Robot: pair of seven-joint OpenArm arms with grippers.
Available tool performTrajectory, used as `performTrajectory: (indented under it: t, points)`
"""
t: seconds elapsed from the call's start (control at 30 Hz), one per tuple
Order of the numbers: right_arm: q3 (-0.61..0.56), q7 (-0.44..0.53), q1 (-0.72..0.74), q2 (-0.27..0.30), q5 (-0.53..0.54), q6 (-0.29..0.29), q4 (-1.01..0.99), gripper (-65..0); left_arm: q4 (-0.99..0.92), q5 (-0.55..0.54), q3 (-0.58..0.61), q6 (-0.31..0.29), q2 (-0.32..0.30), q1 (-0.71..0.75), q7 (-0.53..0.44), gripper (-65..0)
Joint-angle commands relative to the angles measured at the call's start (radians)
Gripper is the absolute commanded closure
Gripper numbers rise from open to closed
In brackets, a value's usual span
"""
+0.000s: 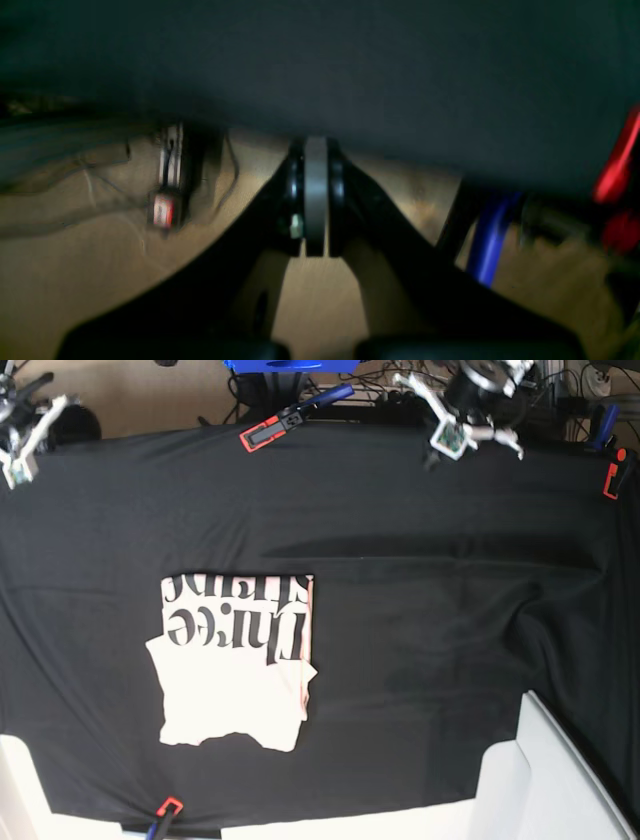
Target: Fold the T-shirt properly
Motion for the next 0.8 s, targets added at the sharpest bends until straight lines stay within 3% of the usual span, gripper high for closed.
performTrajectory:
  t: [0.0, 0.1, 0.23, 0.4, 0.6, 0.77]
  points:
    - [0.004, -0.013, -0.018, 0.008, -0.013, 0.007, 0.012, 0.0, 0.003, -0.003, -0.003, 0.01, -0.007, 0.022, -0.017, 0.0]
    - [0.004, -0.083, -0.026, 0.004, -0.065, 0.007, -0.019, 0.0, -0.086, -0.001, -0.003, 0.01, 0.026, 0.028, -0.014, 0.0]
    - [-0.034, -0.106, -0.007, 0.008, -0.079, 0.007, -0.165, 0.0, -0.194, -0.001, 0.002, 0.01, 0.048, -0.004, 0.071, 0.0]
    - [-0.132, -0.08, 0.105, 0.034, -0.079, 0.007, -0.545, 0.0, -0.464, -0.001, -0.004, 0.01, 0.108, -0.125, 0.132, 0.0]
    - [-0.349, 0.248, 0.335, 0.064, -0.08, 0.007, -1.135, 0.0, -1.038, 0.0, 0.006, 0.01, 0.184, -0.394, 0.132, 0.0]
    - [-0.545, 0.478, 0.419, 0.044, -0.08, 0.007, -1.372, 0.0, -1.412, 0.0, -0.001, 0.01, 0.209, -0.581, 0.095, 0.0]
